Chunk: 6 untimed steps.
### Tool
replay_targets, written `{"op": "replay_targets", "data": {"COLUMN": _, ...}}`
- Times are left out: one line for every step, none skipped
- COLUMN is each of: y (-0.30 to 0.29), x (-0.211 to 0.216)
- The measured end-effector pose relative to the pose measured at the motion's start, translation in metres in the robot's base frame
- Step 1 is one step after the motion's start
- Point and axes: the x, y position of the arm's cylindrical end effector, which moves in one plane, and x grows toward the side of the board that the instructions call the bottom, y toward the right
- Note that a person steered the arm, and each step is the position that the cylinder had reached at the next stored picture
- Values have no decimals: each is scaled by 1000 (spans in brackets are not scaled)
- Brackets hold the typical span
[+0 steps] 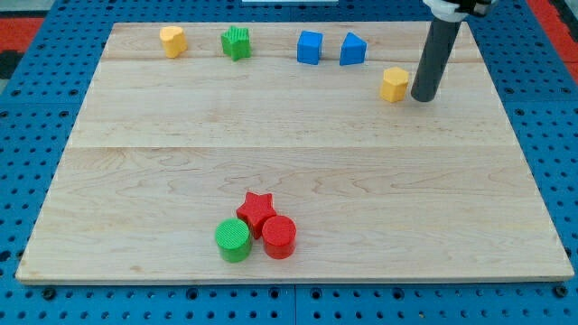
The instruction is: Place the yellow hexagon parallel right to the blue triangle
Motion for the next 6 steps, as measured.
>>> {"op": "replay_targets", "data": {"y": -11, "x": 17}}
{"op": "replay_targets", "data": {"y": -38, "x": -3}}
{"op": "replay_targets", "data": {"y": -39, "x": -36}}
{"op": "replay_targets", "data": {"y": -39, "x": -63}}
{"op": "replay_targets", "data": {"y": -39, "x": -76}}
{"op": "replay_targets", "data": {"y": -38, "x": -76}}
